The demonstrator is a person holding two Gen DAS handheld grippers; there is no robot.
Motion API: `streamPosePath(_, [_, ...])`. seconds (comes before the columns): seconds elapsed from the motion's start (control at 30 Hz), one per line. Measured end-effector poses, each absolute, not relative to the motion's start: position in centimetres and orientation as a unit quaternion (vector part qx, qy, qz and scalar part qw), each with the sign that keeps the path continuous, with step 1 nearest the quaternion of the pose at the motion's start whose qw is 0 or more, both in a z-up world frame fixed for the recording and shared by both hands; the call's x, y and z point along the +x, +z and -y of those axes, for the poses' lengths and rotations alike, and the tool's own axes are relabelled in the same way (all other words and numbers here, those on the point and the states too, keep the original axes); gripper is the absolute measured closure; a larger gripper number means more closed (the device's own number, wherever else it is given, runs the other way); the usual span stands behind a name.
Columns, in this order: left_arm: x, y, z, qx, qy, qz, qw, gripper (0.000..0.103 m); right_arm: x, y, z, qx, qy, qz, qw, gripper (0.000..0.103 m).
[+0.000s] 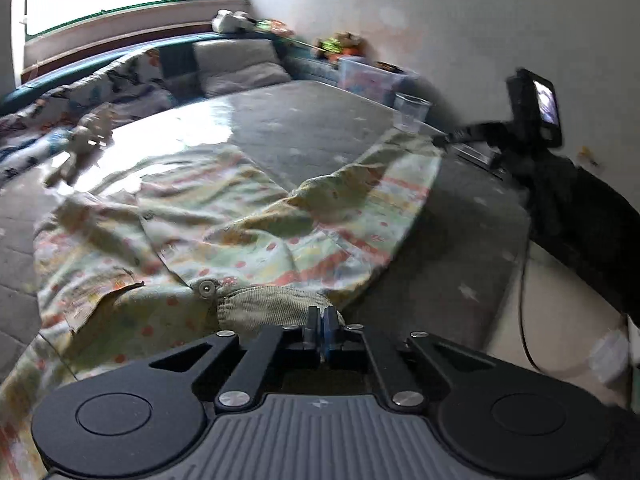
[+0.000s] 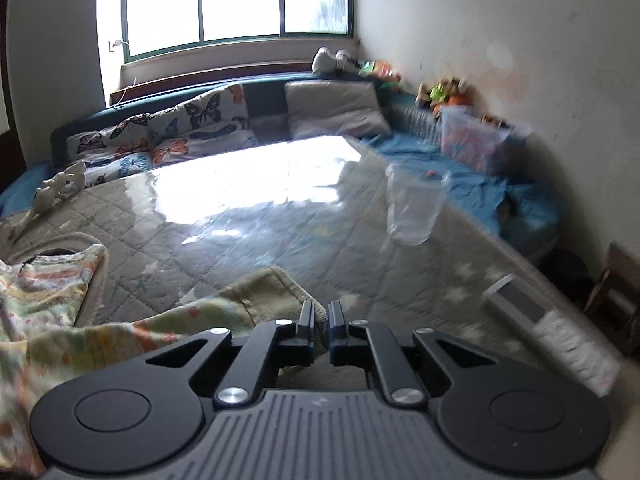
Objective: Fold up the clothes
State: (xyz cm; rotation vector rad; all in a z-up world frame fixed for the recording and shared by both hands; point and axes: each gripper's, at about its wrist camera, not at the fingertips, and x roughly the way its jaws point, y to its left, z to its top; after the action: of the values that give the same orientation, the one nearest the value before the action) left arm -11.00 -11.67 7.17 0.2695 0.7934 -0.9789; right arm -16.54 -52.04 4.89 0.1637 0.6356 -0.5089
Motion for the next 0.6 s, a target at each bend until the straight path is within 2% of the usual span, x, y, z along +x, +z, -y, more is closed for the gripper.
streamPosePath(0.23, [-12.2, 4.7, 12.7, 0.150, -0.478, -0.403, 0.766, 0.099, -17.7, 3.2, 52.0, 0.051, -0.275, -0.360, 0.890, 0.094])
streamPosePath(0.5, [-9.7, 7.8, 8.9, 0.116, -0.435, -0.383, 0.807, 0.093, -16.3, 5.0, 50.6, 0.029, -0.236, -0.358, 0.903, 0.091])
streamPosePath(0.57, [-7.5, 7.6, 8.1, 0.109, -0.387, -0.387, 0.830, 0.087, -15.0, 5.6, 49.6, 0.037, -0.195, -0.355, 0.913, 0.084])
streamPosePath(0.6, [-6.3, 7.4, 7.8, 0.106, -0.361, -0.390, 0.841, 0.080, -14.2, 5.7, 49.0, 0.041, -0.175, -0.355, 0.917, 0.084])
